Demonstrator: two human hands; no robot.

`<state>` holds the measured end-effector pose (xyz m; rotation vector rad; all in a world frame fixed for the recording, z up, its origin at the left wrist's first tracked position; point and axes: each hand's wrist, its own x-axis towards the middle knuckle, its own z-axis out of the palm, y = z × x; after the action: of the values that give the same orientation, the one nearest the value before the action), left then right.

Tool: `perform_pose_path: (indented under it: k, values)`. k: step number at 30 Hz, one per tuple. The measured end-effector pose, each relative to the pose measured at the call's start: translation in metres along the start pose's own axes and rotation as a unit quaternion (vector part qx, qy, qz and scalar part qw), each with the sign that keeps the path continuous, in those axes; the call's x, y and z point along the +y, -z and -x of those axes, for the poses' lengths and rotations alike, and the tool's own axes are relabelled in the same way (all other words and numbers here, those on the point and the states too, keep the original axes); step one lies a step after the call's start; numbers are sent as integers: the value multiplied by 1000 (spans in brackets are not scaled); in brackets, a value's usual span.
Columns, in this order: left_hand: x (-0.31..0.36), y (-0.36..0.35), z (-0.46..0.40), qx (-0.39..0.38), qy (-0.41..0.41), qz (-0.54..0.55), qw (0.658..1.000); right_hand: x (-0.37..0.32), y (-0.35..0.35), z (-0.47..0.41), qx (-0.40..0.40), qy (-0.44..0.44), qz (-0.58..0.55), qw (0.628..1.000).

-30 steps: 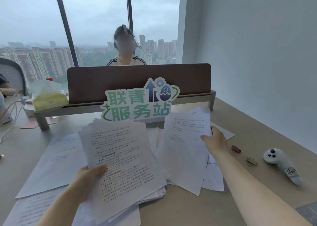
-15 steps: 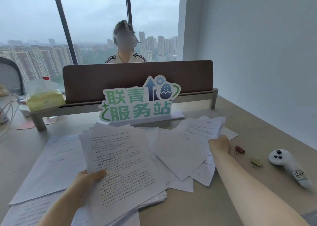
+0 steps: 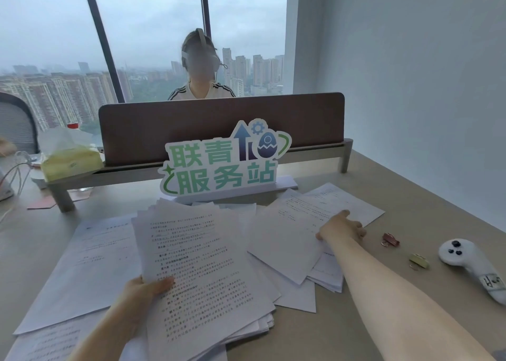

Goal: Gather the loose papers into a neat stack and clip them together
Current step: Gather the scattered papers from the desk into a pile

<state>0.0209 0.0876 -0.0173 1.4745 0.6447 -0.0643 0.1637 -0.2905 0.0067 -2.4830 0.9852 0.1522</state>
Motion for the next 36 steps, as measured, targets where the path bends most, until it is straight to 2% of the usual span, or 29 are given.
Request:
perform_pose_path:
  k: [7, 15, 26, 30, 36]
  values:
    - [-1, 1, -4, -10, -2, -6, 1000, -2, 0, -5, -18, -20, -37, 999]
    - [-2, 2, -6, -12, 0, -18, 1000, 21, -6, 4, 26, 122, -131, 984]
    - [-2, 1, 2, -5, -12, -7, 1000, 42, 41, 27, 161, 233, -286, 915]
    - [-2, 0, 6, -6, -22, -11, 1000, 39, 65, 34, 155, 282, -333, 886]
    - [-3, 5, 6, -6, -26, -26, 999, 28, 80, 51, 105, 340, -380, 854]
